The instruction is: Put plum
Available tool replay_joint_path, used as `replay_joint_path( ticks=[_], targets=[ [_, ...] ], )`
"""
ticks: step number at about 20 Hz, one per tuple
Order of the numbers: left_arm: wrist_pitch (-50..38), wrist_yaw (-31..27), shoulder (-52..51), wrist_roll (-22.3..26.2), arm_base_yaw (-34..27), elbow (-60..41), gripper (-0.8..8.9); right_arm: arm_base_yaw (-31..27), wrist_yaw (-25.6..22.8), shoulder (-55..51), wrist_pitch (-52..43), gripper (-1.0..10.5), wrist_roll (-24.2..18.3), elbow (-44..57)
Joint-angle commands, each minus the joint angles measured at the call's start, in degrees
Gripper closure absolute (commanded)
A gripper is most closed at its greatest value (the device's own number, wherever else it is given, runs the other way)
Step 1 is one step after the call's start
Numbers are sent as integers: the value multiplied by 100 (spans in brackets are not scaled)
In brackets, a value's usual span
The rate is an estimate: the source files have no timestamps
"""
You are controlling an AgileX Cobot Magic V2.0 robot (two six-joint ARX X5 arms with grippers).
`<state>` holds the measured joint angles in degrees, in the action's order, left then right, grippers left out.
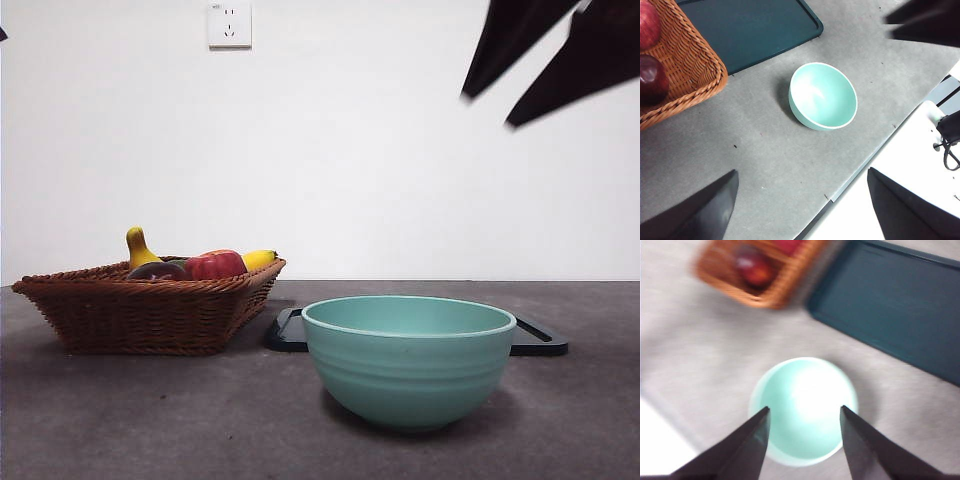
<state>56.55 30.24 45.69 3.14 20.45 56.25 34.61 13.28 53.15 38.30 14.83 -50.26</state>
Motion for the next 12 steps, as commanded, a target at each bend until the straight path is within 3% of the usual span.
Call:
replay_joint_path(
  ticks=[1,3,6,12],
  targets=[
    [-46,28,31,50,24,127,411,52,387,-448,273,724,-68,-118],
    [-44,28,31,50,24,127,411,52,671,-887,684,724,-68,-118],
    [-44,28,31,50,24,127,411,57,634,-1410,1231,724,-68,-118],
    [-44,28,31,50,24,127,411,57,579,-1652,1322,725,-70,-118]
  ],
)
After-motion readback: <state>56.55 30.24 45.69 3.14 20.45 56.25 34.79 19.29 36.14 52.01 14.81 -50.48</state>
